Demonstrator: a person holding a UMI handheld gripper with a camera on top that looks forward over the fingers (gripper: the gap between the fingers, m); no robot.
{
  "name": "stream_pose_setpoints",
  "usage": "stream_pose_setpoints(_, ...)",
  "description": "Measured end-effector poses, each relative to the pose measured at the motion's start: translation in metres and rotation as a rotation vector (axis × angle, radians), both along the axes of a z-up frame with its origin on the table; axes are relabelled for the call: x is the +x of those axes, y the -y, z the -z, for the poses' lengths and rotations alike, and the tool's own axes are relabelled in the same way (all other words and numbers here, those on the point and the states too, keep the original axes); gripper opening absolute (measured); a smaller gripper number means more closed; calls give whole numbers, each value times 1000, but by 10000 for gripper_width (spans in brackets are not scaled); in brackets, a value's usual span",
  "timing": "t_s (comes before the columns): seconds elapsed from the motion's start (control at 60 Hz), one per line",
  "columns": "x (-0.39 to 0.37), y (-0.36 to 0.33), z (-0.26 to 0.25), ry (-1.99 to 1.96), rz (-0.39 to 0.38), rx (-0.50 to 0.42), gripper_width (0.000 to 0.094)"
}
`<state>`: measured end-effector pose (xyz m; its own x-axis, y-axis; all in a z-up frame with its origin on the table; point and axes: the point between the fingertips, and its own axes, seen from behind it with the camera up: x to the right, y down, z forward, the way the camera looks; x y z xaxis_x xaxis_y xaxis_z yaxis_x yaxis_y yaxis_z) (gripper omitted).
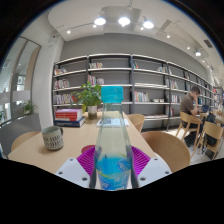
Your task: Pour water
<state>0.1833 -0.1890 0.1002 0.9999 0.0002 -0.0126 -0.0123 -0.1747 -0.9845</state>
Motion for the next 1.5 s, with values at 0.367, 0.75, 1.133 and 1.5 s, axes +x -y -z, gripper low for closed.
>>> stream_pose_setpoints(0.367, 5, -2, 0, 81, 34, -42, 373)
stream_pose_setpoints(0.75, -61, -107, -63, 968, -81, -128, 372)
stream_pose_setpoints(1.133, -137, -179, -66, 1880, -311, -140, 383)
stream_pose_setpoints(1.5, -166, -195, -68, 2279, -356, -126, 385)
